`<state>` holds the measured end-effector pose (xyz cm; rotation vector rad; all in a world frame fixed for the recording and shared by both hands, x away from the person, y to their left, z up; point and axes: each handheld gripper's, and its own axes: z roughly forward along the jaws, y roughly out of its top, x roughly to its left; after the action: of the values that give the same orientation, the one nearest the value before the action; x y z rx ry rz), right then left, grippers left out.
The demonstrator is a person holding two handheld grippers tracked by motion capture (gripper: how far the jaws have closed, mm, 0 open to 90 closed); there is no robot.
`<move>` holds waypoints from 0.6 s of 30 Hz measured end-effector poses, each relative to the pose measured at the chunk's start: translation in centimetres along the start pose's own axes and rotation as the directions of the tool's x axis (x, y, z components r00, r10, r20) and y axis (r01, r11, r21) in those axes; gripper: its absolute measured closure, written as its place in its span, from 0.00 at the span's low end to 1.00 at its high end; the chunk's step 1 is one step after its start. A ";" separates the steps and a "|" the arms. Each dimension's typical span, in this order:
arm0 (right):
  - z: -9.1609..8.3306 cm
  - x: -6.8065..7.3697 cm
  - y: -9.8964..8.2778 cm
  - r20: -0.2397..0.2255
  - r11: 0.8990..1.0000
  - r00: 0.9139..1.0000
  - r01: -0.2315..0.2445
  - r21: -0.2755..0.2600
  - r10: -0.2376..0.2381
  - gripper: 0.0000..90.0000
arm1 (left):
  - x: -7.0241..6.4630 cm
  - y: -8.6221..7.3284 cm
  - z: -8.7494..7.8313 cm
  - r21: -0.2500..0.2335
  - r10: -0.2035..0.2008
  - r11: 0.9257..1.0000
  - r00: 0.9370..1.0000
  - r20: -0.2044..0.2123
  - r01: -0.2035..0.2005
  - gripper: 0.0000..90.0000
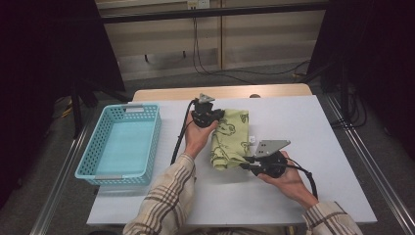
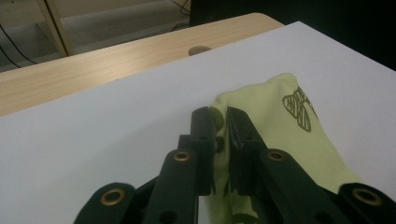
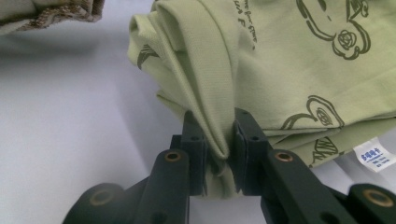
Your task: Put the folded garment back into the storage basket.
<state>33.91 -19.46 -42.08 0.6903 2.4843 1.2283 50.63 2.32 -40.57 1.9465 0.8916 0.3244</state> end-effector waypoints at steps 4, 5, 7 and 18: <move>0.1 0.1 0.2 -0.001 1.000 1.000 -0.004 -0.005 0.004 0.85 | 0.0 -0.1 0.0 -0.008 -0.017 1.000 1.000 -0.010 0.017 0.91; 0.1 0.1 0.3 -0.004 1.000 1.000 -0.006 -0.008 0.006 0.85 | 0.1 -0.1 -0.1 -0.016 -0.021 1.000 1.000 -0.008 0.021 0.91; 0.1 0.2 0.5 -0.005 1.000 1.000 -0.012 -0.016 0.012 0.85 | 0.1 0.0 -0.2 -0.017 -0.019 1.000 1.000 -0.012 0.018 0.91; 0.4 0.4 1.2 -0.011 0.999 1.000 -0.023 -0.037 0.023 0.85 | 0.6 0.5 -1.4 -0.005 0.016 1.000 0.999 -0.030 -0.017 0.91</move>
<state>34.10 -18.32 -41.35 0.7065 2.4621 1.2853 50.48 3.54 -39.48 1.9497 0.8933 0.3656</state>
